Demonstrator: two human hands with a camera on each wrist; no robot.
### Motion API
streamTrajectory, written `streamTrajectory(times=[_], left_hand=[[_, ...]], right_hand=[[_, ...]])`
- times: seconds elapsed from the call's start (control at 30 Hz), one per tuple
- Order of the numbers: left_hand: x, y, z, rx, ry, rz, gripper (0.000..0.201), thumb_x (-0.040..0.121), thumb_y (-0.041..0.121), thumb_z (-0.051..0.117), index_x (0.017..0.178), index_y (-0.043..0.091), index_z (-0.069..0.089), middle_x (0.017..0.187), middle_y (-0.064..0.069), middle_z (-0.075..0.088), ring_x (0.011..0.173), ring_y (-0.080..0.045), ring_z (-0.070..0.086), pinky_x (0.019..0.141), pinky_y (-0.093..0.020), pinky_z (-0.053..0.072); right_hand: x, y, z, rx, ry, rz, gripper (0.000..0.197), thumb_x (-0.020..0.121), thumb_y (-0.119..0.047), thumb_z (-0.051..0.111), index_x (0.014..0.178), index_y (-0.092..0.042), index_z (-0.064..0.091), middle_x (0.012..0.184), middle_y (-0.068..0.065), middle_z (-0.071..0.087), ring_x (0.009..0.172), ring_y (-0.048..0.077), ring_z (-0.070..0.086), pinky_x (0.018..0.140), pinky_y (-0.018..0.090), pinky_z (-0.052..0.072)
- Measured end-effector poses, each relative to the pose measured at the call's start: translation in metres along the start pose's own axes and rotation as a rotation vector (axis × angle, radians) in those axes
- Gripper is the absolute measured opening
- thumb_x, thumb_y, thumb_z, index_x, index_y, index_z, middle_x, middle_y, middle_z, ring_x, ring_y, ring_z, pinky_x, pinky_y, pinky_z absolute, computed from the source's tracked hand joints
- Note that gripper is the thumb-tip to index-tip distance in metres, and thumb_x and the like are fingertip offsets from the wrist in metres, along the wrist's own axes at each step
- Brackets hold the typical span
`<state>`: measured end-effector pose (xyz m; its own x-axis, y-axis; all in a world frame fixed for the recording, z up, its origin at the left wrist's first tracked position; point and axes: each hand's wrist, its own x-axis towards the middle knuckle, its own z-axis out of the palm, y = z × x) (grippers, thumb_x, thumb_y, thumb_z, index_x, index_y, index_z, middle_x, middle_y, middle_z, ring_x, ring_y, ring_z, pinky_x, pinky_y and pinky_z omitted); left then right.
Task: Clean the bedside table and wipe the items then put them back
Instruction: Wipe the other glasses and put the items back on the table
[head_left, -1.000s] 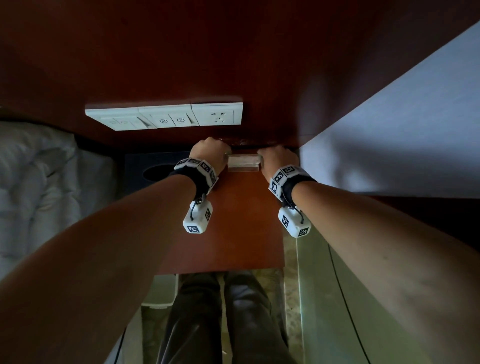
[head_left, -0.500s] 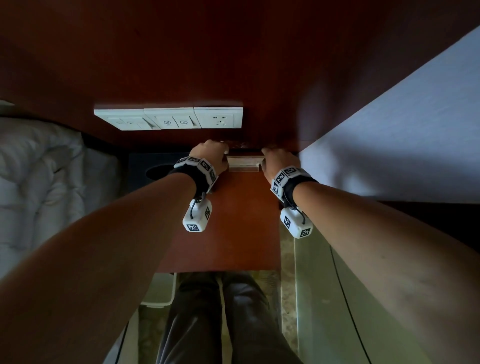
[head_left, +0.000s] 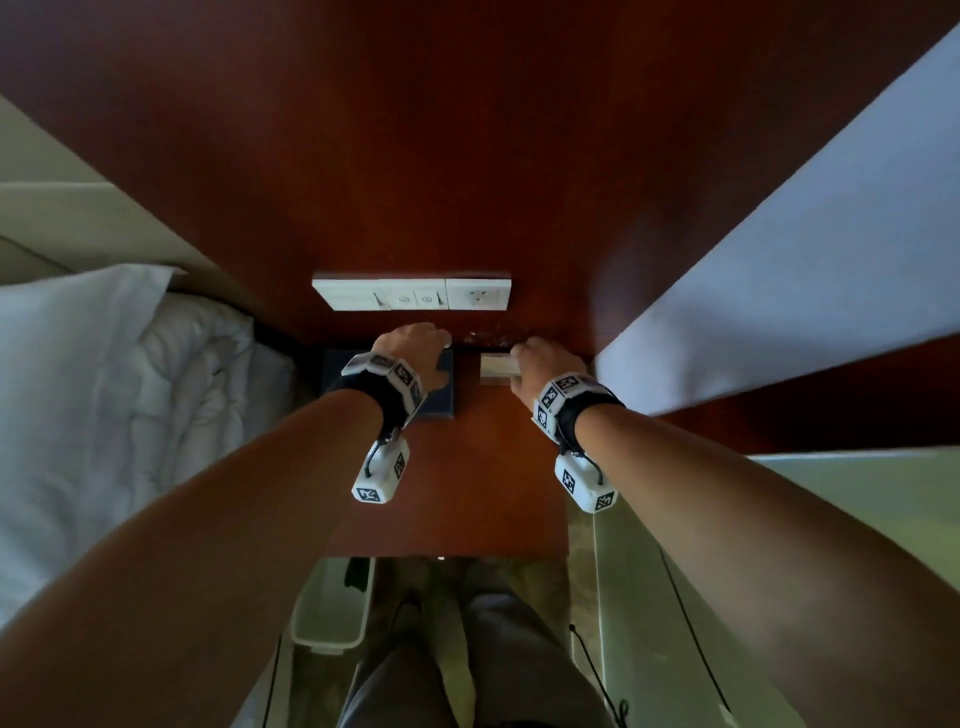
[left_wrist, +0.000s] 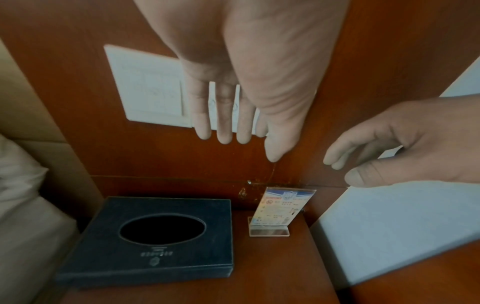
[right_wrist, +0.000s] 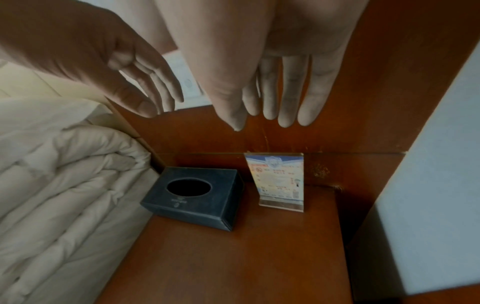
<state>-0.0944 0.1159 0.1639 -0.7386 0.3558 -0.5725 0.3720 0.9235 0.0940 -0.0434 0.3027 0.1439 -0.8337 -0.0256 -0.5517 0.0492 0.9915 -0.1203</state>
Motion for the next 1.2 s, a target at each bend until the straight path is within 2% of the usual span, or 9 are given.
streamTrajectory(times=[0.13, 0.23, 0.33, 0.5, 0.6, 0.7, 0.9, 1.07, 1.2], left_hand=[[-0.051, -0.022, -0.013, 0.035, 0.01, 0.009, 0.059, 0.088, 0.046, 0.062, 0.14, 0.025, 0.044, 0.134, -0.002, 0.049, 0.118, -0.026, 0.053, 0.09, -0.041, 0.05], [-0.092, -0.045, -0.019, 0.044, 0.027, 0.014, 0.066, 0.086, 0.05, 0.062, 0.143, 0.025, 0.04, 0.137, -0.002, 0.047, 0.121, -0.026, 0.051, 0.092, -0.041, 0.048], [-0.138, -0.072, -0.022, 0.037, 0.075, 0.019, 0.069, 0.085, 0.05, 0.064, 0.144, 0.026, 0.038, 0.136, -0.002, 0.048, 0.119, -0.026, 0.052, 0.092, -0.04, 0.049], [-0.222, -0.121, -0.007, 0.016, 0.132, -0.007, 0.069, 0.083, 0.048, 0.067, 0.143, 0.027, 0.04, 0.135, -0.002, 0.049, 0.12, -0.026, 0.052, 0.094, -0.041, 0.049], [-0.273, -0.152, 0.009, -0.008, 0.174, -0.061, 0.065, 0.082, 0.047, 0.068, 0.139, 0.027, 0.045, 0.133, -0.002, 0.05, 0.118, -0.027, 0.053, 0.091, -0.039, 0.049], [-0.323, -0.181, 0.029, -0.063, 0.203, -0.118, 0.06, 0.081, 0.045, 0.07, 0.134, 0.026, 0.051, 0.132, -0.002, 0.053, 0.117, -0.027, 0.055, 0.091, -0.039, 0.049], [-0.42, -0.233, 0.075, -0.155, 0.243, -0.315, 0.063, 0.083, 0.048, 0.069, 0.138, 0.028, 0.046, 0.133, 0.0, 0.054, 0.116, -0.027, 0.057, 0.092, -0.039, 0.049], [-0.491, -0.259, 0.122, -0.243, 0.233, -0.489, 0.058, 0.086, 0.044, 0.066, 0.138, 0.028, 0.047, 0.131, 0.002, 0.055, 0.116, -0.024, 0.056, 0.092, -0.038, 0.049], [-0.557, -0.275, 0.175, -0.283, 0.2, -0.627, 0.054, 0.087, 0.044, 0.065, 0.136, 0.028, 0.049, 0.129, 0.001, 0.056, 0.115, -0.023, 0.057, 0.092, -0.037, 0.049]], right_hand=[[-0.033, -0.037, -0.022, -0.023, -0.016, -0.028, 0.038, 0.091, -0.034, 0.062, 0.125, -0.02, 0.053, 0.124, 0.003, 0.051, 0.112, 0.028, 0.055, 0.086, 0.044, 0.05], [-0.061, -0.068, -0.034, -0.025, 0.0, -0.038, 0.048, 0.091, -0.033, 0.063, 0.135, -0.021, 0.049, 0.13, 0.0, 0.049, 0.116, 0.028, 0.053, 0.09, 0.045, 0.049], [-0.092, -0.102, -0.04, -0.017, 0.042, -0.043, 0.048, 0.091, -0.032, 0.062, 0.136, -0.02, 0.049, 0.13, 0.0, 0.049, 0.117, 0.027, 0.053, 0.093, 0.046, 0.049], [-0.147, -0.174, -0.039, -0.062, 0.094, -0.107, 0.043, 0.09, -0.032, 0.062, 0.13, -0.019, 0.053, 0.123, 0.001, 0.051, 0.109, 0.025, 0.055, 0.082, 0.038, 0.048], [-0.173, -0.223, -0.034, -0.09, 0.126, -0.175, 0.045, 0.089, -0.034, 0.063, 0.131, -0.022, 0.053, 0.12, -0.001, 0.053, 0.107, 0.024, 0.056, 0.08, 0.037, 0.048], [-0.196, -0.27, -0.024, -0.108, 0.12, -0.26, 0.05, 0.089, -0.036, 0.063, 0.136, -0.023, 0.05, 0.126, -0.001, 0.052, 0.11, 0.025, 0.057, 0.082, 0.037, 0.049], [-0.235, -0.367, -0.002, -0.183, 0.103, -0.451, 0.043, 0.088, -0.036, 0.062, 0.128, -0.024, 0.056, 0.131, 0.002, 0.053, 0.112, 0.028, 0.058, 0.09, 0.041, 0.051], [-0.261, -0.429, 0.029, -0.274, 0.091, -0.607, 0.039, 0.09, -0.028, 0.061, 0.129, -0.023, 0.058, 0.132, 0.005, 0.056, 0.115, 0.029, 0.059, 0.09, 0.033, 0.047], [-0.288, -0.475, 0.07, -0.264, 0.033, -0.687, 0.04, 0.087, -0.025, 0.061, 0.127, -0.025, 0.06, 0.13, 0.005, 0.059, 0.111, 0.029, 0.061, 0.088, 0.031, 0.047]])
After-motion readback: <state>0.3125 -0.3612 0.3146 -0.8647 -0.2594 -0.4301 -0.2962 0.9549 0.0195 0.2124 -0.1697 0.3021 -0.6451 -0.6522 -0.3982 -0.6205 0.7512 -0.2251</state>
